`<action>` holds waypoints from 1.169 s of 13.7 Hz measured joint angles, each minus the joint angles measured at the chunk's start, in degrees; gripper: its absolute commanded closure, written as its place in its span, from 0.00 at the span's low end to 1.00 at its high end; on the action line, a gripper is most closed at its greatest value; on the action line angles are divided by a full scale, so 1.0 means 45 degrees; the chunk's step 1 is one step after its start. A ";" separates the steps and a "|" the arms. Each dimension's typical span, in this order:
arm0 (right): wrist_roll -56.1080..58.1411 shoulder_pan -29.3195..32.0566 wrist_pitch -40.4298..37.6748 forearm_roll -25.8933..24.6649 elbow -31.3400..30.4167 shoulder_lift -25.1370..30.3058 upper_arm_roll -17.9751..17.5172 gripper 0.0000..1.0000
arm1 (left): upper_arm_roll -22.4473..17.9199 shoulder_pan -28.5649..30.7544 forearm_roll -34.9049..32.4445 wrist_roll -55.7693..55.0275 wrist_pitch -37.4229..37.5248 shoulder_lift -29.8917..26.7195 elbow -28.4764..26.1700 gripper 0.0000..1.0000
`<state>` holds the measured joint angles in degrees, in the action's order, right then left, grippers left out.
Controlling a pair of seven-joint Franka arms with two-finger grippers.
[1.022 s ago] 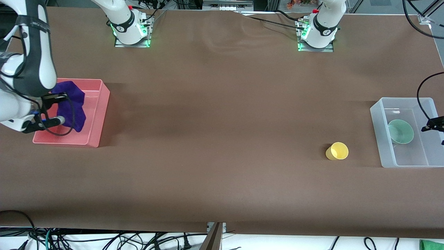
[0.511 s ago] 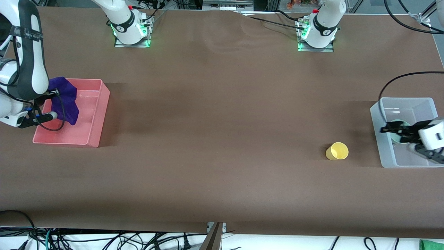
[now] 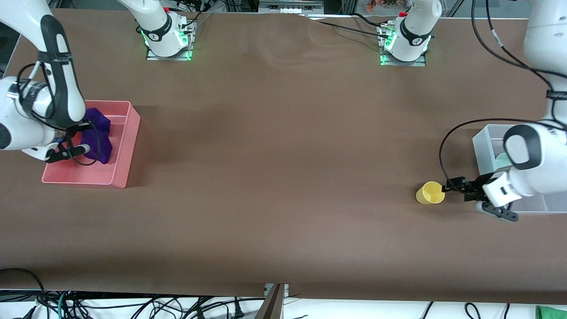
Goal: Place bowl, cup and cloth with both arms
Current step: 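Lower the cloth into the pink bin while the left gripper grasps the cup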
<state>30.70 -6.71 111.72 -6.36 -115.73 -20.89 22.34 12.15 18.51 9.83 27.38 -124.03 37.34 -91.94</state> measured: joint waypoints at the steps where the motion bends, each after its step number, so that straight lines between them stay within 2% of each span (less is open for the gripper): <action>1: 0.0061 0.0000 0.0683 0.0000 -0.0419 -0.0052 0.0047 1.00 | 0.0000 -0.0095 0.0000 -0.0127 -0.0191 0.0259 -0.0003 0.46; 3: 0.0144 0.0011 0.1650 -0.0001 -0.0905 -0.0189 0.0090 1.00 | -0.0003 -0.0132 0.0000 -0.0250 -0.0368 0.0513 -0.0002 0.89; 4: 0.0161 0.0014 0.2005 0.0000 -0.1007 -0.0265 0.0091 1.00 | -0.0012 -0.0130 0.0000 -0.0275 -0.0373 0.0534 -0.0002 1.00; 7: 0.0175 0.0015 0.3232 0.0000 -0.1340 -0.0465 0.0091 1.00 | -0.0024 -0.0125 0.0000 -0.0294 -0.0370 0.0534 -0.0001 1.00; 8: 0.0175 0.0021 0.3664 0.0002 -0.1500 -0.0550 0.0091 0.75 | -0.0028 -0.0119 0.0000 -0.0319 -0.0354 0.0534 0.0005 1.00; 9: 0.0172 0.0041 0.4005 0.0030 -0.1636 -0.0646 0.0092 0.01 | -0.0047 -0.0095 0.0000 -0.0335 -0.0246 0.0530 0.0034 1.00; 12: 0.0170 0.0119 0.4278 0.0212 -0.1704 -0.0780 0.0093 0.00 | -0.0141 0.0171 0.0000 -0.0339 0.1195 0.0277 0.0513 1.00; 16: 0.0170 0.0123 0.3714 0.0537 -0.1406 -0.0262 0.0094 0.00 | -0.0345 0.1059 -0.0009 -0.0334 0.4351 -0.1147 0.1606 1.00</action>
<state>31.46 -6.16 128.44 -3.94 -122.06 -22.07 22.76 10.60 23.27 9.79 25.88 -104.45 32.18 -84.72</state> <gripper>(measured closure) 0.220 0.969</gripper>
